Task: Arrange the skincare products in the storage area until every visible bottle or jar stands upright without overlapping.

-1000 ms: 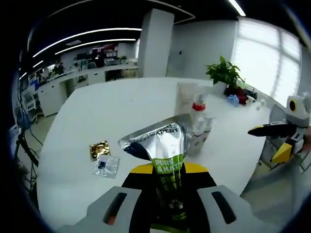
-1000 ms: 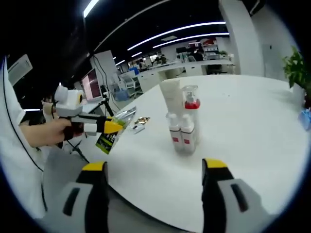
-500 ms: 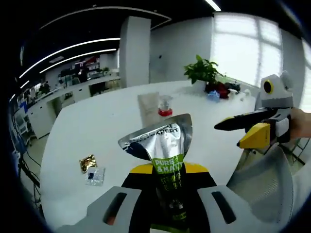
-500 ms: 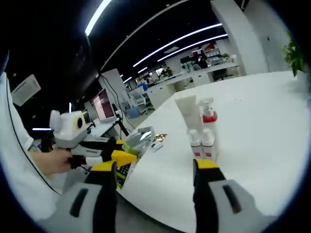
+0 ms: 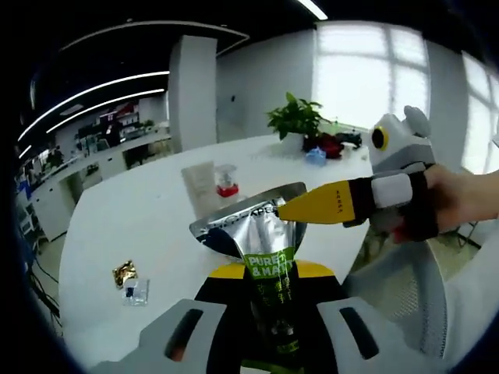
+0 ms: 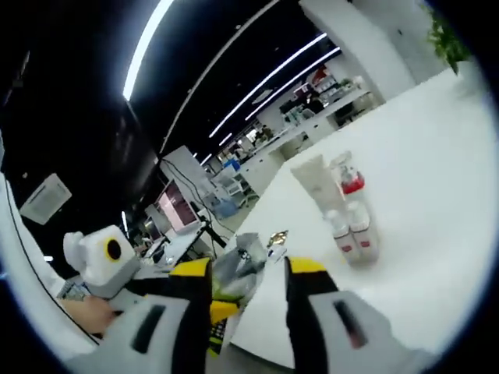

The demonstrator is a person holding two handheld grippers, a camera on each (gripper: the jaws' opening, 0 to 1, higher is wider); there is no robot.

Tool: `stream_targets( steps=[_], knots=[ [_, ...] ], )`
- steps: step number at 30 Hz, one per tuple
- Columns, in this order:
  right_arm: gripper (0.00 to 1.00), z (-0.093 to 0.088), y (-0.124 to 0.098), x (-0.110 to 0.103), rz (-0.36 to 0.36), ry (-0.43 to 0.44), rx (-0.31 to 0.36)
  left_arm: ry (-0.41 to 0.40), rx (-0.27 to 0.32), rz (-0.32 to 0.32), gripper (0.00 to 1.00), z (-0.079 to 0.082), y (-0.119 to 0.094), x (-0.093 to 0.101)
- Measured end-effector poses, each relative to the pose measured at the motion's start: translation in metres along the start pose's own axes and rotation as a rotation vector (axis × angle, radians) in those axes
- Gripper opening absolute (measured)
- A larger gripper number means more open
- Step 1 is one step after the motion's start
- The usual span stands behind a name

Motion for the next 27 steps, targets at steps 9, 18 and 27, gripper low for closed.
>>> stream_targets(
  steps=[9,18,27],
  knots=[
    [0.10,0.000,-0.007,-0.001,0.011,0.116,0.044,-0.019,0.019,-0.037,0.17,0.001,-0.001,0.007],
    [0.03,0.003,-0.012,-0.002,0.041,0.142,0.077,-0.034,0.032,-0.072,0.29,0.002,-0.001,0.010],
    [0.01,0.009,-0.013,-0.003,0.067,0.131,0.080,-0.036,0.038,-0.088,0.51,0.005,0.001,0.010]
  ],
)
Point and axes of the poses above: the point that each gripper's makers call its tool centre point, and the gripper's own axes: y roughly forward along the fingers, x roughly to its right, z roughly out of its top, the point moved 7 cm from there along -y, roughly backward along the fingers, and after that the axes turned 5 degrees about x, right-handed, at the moved point
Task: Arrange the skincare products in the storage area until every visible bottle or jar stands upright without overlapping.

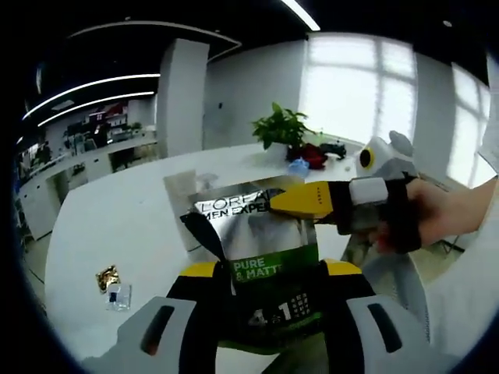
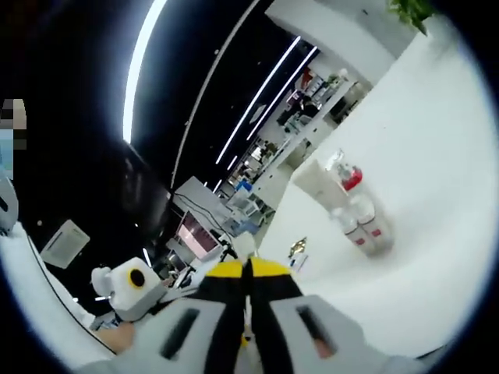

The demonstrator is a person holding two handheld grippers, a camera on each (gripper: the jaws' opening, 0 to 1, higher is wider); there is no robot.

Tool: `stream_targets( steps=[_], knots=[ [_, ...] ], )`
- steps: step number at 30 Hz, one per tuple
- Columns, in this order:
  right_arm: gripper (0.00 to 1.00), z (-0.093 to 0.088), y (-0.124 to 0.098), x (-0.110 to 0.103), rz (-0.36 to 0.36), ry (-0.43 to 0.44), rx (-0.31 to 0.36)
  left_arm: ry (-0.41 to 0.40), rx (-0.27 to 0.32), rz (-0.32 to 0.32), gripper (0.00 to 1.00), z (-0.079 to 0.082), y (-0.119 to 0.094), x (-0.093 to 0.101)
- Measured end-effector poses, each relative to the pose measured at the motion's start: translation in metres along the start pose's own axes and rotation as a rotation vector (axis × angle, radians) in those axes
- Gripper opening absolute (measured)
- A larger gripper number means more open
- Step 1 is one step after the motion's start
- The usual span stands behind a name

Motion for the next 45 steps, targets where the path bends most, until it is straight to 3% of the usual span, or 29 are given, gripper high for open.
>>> stream_targets(
  steps=[4,7,13,20,23,27,29,35,36,40,45],
  knots=[
    [0.01,0.007,-0.001,0.002,0.005,-0.012,0.005,-0.028,-0.005,-0.018,0.51,-0.001,-0.002,-0.003],
    [0.01,0.014,-0.002,0.001,0.022,-0.027,0.011,-0.057,-0.004,-0.020,0.57,-0.003,-0.006,-0.007],
    [0.01,0.026,-0.006,-0.013,0.151,-0.065,-0.006,-0.128,-0.022,-0.079,0.65,-0.005,-0.012,-0.018],
    [0.01,0.030,-0.009,-0.041,0.325,-0.096,-0.074,-0.241,0.019,-0.319,0.63,0.009,-0.010,-0.017],
    [0.01,0.031,-0.008,-0.047,0.356,-0.106,-0.094,-0.227,0.019,-0.374,0.52,0.011,-0.008,-0.014],
    [0.01,0.031,-0.009,-0.044,0.350,-0.108,-0.101,-0.244,0.059,-0.396,0.29,0.018,-0.012,-0.014],
    [0.01,0.033,-0.011,-0.040,0.341,-0.091,-0.090,-0.255,0.062,-0.411,0.25,0.019,-0.014,-0.014],
    [0.01,0.039,-0.014,-0.036,0.331,-0.086,-0.082,-0.355,0.091,-0.503,0.02,0.024,-0.025,-0.005],
    [0.01,0.040,-0.014,-0.036,0.331,-0.085,-0.080,-0.378,0.111,-0.529,0.01,0.027,-0.027,-0.002],
    [0.04,0.043,-0.011,-0.037,0.328,-0.050,-0.041,-0.443,0.129,-0.534,0.00,0.029,-0.029,-0.001],
    [0.18,0.024,-0.011,-0.035,0.304,-0.042,-0.089,-0.553,0.217,-0.532,0.00,0.041,-0.031,-0.006]
  ],
)
Point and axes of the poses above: the point that each gripper's makers call its tool centre point, and the gripper's own axes: y roughly forward along the fingers, x roughly to its right, z roughly out of its top, the point moved 7 cm from there along -y, roughly backward along the fingers, and after that the axes turned 5 degrees about x, right-handed, at the moved point
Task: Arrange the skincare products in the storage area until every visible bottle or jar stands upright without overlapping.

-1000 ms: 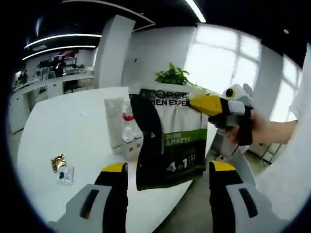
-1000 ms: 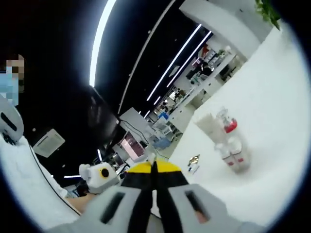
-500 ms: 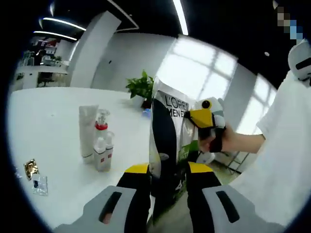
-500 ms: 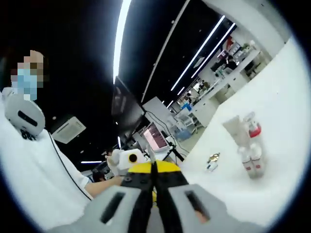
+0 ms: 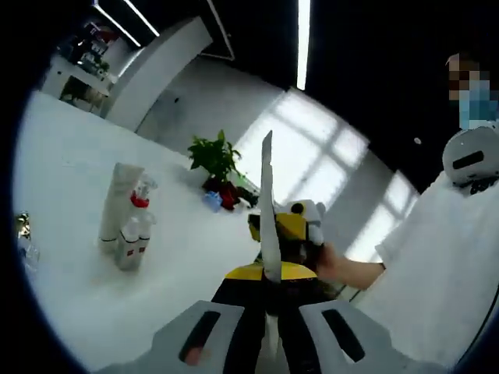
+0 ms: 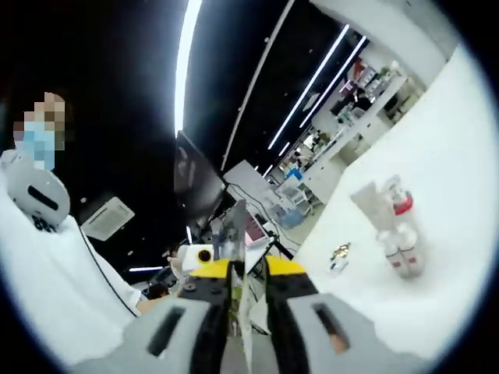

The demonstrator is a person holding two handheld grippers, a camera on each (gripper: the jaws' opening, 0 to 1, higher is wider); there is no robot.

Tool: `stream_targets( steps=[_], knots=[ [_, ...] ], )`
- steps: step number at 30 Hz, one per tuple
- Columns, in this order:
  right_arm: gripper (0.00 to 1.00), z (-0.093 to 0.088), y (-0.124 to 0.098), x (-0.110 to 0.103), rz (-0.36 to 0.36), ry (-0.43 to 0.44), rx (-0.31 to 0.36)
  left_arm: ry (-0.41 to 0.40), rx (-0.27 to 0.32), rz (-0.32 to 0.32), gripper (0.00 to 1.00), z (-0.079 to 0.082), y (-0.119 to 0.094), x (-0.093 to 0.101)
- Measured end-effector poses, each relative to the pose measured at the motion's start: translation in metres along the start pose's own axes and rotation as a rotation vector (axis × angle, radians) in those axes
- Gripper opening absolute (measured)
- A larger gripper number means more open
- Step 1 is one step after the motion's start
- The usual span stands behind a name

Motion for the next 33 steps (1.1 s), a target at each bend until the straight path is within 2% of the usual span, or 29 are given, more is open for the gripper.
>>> stream_targets(
  steps=[2,5,10,11,12,13,14,15,17,20,25,27,30,33],
  knots=[
    [0.16,-0.009,-0.001,-0.004,0.020,0.013,-0.018,-0.023,0.026,0.001,0.00,0.005,-0.001,0.000],
    [0.13,-0.015,-0.003,0.000,0.012,0.031,-0.019,-0.039,0.048,0.008,0.00,0.011,-0.004,-0.003],
    [0.06,-0.013,-0.002,-0.001,0.021,0.072,0.025,-0.100,0.067,0.016,0.00,0.014,-0.006,-0.007],
    [0.04,-0.012,-0.001,-0.002,0.026,0.076,0.030,-0.107,0.070,0.021,0.00,0.015,-0.007,-0.007],
    [0.02,-0.011,0.000,-0.005,0.063,0.110,0.043,-0.115,0.074,0.029,0.00,0.015,-0.007,-0.009],
    [0.01,-0.011,0.000,-0.005,0.057,0.119,0.041,-0.122,0.075,0.028,0.00,0.015,-0.007,-0.009],
    [0.01,-0.011,0.001,-0.005,0.060,0.113,0.046,-0.137,0.088,0.021,0.00,0.016,-0.007,-0.009],
    [0.01,-0.010,0.002,-0.010,0.095,0.131,0.057,-0.145,0.100,0.024,0.00,0.017,-0.007,-0.010],
    [0.01,-0.010,0.002,-0.009,0.086,0.136,0.073,-0.182,0.155,0.010,0.00,0.022,-0.006,-0.009],
    [0.01,-0.011,0.003,-0.008,0.080,0.181,0.110,-0.150,0.180,0.038,0.04,0.024,-0.005,-0.012],
    [0.01,-0.011,0.004,-0.005,0.063,0.229,0.158,-0.150,0.129,0.066,0.16,0.011,-0.003,-0.015],
    [0.01,-0.009,0.004,-0.003,0.057,0.248,0.186,-0.156,0.114,0.076,0.17,0.004,-0.005,-0.016],
    [0.01,-0.008,0.004,0.000,0.043,0.256,0.199,-0.184,0.121,0.080,0.16,-0.003,-0.008,-0.016],
    [0.01,-0.009,0.004,0.003,0.018,0.246,0.192,-0.207,0.134,0.090,0.10,-0.006,-0.012,-0.016]
  ],
)
Point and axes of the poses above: the point that each gripper's makers call its tool centre point, and the gripper's own axes: y roughly forward along the fingers, x roughly to its right, z roughly out of its top, the point moved 7 cm from there along -y, roughly backward along the fingers, and after that the axes turned 5 degrees about x, right-handed, at the moved point
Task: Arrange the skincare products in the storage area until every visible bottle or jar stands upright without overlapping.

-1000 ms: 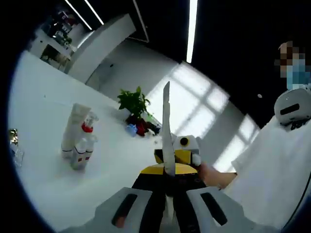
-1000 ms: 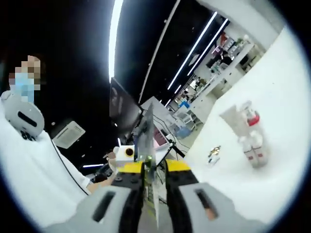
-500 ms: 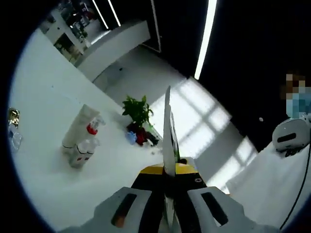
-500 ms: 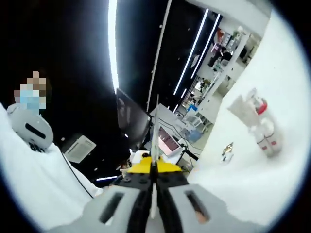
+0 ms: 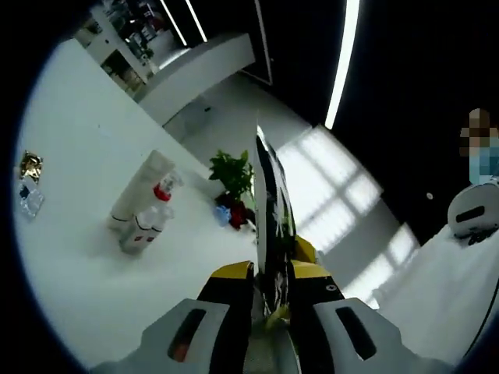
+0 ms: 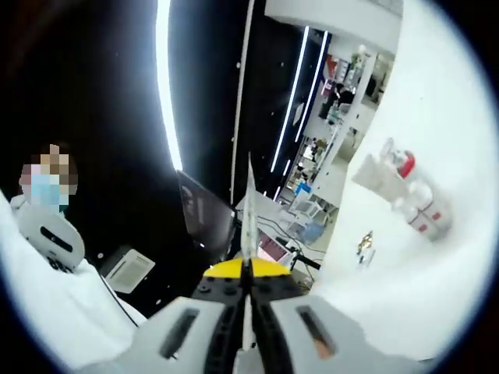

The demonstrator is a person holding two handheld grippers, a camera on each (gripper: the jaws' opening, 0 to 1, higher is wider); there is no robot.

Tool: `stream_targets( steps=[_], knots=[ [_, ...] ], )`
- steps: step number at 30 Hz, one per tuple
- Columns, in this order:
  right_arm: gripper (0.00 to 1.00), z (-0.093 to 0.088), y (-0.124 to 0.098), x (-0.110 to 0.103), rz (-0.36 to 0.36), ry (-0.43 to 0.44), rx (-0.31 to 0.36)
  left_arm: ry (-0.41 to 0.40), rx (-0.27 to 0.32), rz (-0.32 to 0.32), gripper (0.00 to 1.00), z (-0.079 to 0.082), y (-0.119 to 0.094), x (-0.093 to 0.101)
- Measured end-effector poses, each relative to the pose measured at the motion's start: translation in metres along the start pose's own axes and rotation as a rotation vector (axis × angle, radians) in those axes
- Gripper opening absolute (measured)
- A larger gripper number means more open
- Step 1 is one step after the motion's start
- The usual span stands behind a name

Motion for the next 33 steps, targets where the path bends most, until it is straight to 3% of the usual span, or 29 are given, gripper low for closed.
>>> stream_targets(
  steps=[5,6,12,20,22,25,28,33],
  knots=[
    [0.01,-0.002,0.002,0.006,-0.052,-0.041,-0.021,-0.038,0.030,-0.008,0.00,0.001,-0.004,0.002],
    [0.01,-0.003,0.002,0.010,-0.085,-0.078,-0.037,-0.064,0.040,-0.027,0.00,0.001,-0.004,0.004],
    [0.01,-0.005,0.005,0.012,-0.117,-0.159,-0.075,-0.086,0.062,-0.028,0.00,0.000,-0.005,0.004],
    [0.03,-0.007,0.006,0.017,-0.145,-0.198,-0.097,-0.108,0.087,-0.019,0.00,-0.002,-0.006,0.002],
    [0.06,-0.006,0.007,0.018,-0.150,-0.237,-0.095,-0.112,0.090,-0.004,0.00,-0.002,-0.007,-0.001],
    [0.11,-0.007,0.008,0.020,-0.157,-0.306,-0.145,-0.116,0.097,0.026,0.00,-0.003,-0.011,-0.007],
    [0.22,-0.007,0.011,0.019,-0.152,-0.328,-0.156,-0.126,0.105,0.050,0.00,-0.004,-0.013,-0.012],
    [0.32,-0.009,0.014,0.023,-0.157,-0.365,-0.199,-0.154,0.130,0.088,0.00,-0.004,-0.017,-0.023]
  ],
)
Point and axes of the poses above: the point that each gripper's makers call its tool centre point, and the gripper's own axes: y roughly forward along the fingers, x roughly to its right, z roughly out of its top, the point moved 7 cm from there along -y, roughly backward along the fingers, and after that the axes turned 5 degrees about x, right-handed, at the moved point
